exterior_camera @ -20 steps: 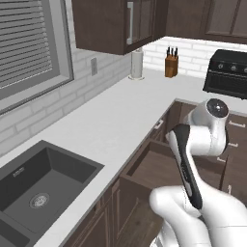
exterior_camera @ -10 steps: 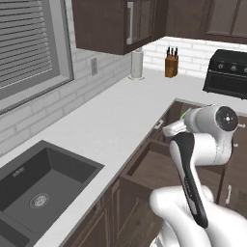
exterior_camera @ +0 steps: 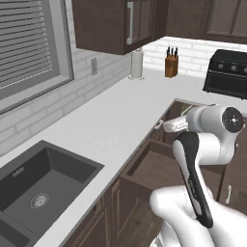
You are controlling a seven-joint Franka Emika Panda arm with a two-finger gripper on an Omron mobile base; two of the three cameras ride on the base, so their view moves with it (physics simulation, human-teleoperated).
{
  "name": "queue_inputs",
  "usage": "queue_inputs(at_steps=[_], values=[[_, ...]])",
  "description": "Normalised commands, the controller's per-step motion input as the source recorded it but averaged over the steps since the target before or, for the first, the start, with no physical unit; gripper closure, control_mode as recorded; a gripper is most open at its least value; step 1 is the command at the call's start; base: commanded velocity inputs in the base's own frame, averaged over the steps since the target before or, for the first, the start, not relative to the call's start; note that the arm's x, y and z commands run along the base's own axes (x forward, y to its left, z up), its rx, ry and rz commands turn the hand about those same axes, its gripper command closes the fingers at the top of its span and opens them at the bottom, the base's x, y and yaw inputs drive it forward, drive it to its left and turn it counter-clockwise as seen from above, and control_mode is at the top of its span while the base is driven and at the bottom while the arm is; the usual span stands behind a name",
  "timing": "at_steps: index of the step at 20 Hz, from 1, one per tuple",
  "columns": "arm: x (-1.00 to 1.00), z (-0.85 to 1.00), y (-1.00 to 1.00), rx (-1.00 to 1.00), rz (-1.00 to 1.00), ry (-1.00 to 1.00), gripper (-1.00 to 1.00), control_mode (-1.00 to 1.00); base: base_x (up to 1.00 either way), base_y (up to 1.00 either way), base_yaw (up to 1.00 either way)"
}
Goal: Take a straw from the drawer in front and place it inside the glass cup on the dining counter.
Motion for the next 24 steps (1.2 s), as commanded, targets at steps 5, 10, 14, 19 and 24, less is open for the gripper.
queue_inputs(at_steps=[5, 10, 14, 19, 24], values=[[-0.01, 0.0, 0.0, 0.01, -0.01, -0.02, 1.0, 1.0, -0.29, 0.16, -0.04], [0.0, 0.0, 0.0, 0.0, 0.0, 0.0, 1.0, 1.0, -0.74, 0.35, -0.04], [0.0, 0.0, 0.0, 0.0, 0.0, 0.0, 1.0, 1.0, -0.9, 0.11, -0.22], [0.0, 0.0, 0.0, 0.0, 0.0, 0.0, 1.0, 1.0, -0.76, -0.03, -0.52], [0.0, 0.0, 0.0, 0.0, 0.0, 0.0, 1.0, 1.0, -0.51, -0.03, -0.75]])
